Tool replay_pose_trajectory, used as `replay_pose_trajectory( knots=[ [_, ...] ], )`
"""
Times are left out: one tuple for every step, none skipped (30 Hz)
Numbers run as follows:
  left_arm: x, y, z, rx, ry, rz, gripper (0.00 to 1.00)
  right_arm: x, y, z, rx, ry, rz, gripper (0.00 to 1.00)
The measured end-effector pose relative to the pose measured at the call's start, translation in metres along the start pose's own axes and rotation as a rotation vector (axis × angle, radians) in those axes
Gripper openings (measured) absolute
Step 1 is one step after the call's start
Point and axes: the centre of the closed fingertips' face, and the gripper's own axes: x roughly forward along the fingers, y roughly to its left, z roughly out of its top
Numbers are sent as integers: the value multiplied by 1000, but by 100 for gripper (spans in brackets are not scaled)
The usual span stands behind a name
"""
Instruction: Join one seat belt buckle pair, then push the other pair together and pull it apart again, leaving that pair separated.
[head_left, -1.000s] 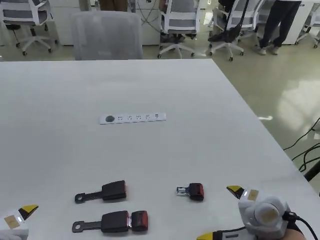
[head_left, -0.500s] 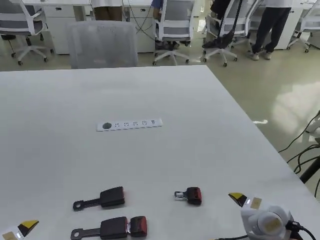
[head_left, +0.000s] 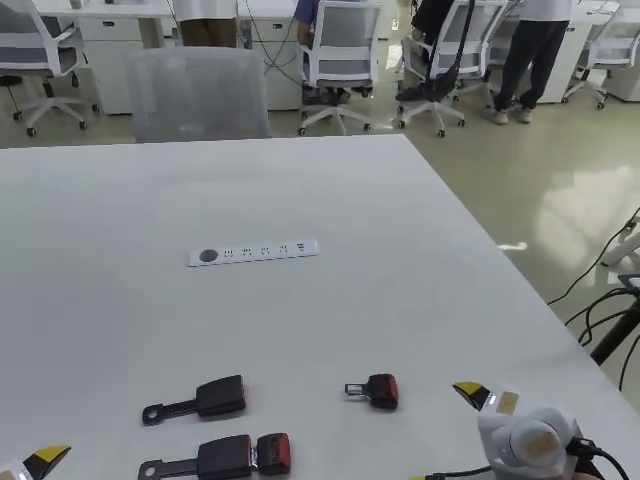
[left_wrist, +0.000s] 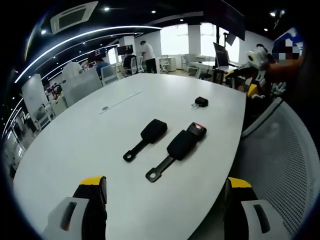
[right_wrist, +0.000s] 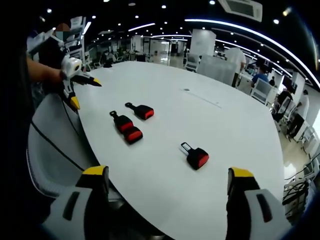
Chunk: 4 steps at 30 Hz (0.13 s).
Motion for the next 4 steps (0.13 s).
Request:
replay_pose_trajectory(
  knots=[
    [0, -1, 0, -4, -3, -1, 100, 1, 2, -1, -5, 3, 1, 100],
    [1, -1, -1, -7, -2, -2, 100, 2, 4, -2, -17, 13, 3, 100],
    [2, -2, -3, -9, 3, -7, 100, 2, 4, -4, -36, 29, -2, 100],
    [3, -3, -5, -6, 10, -13, 100, 2, 4, -5, -48, 36, -5, 100]
  ],
)
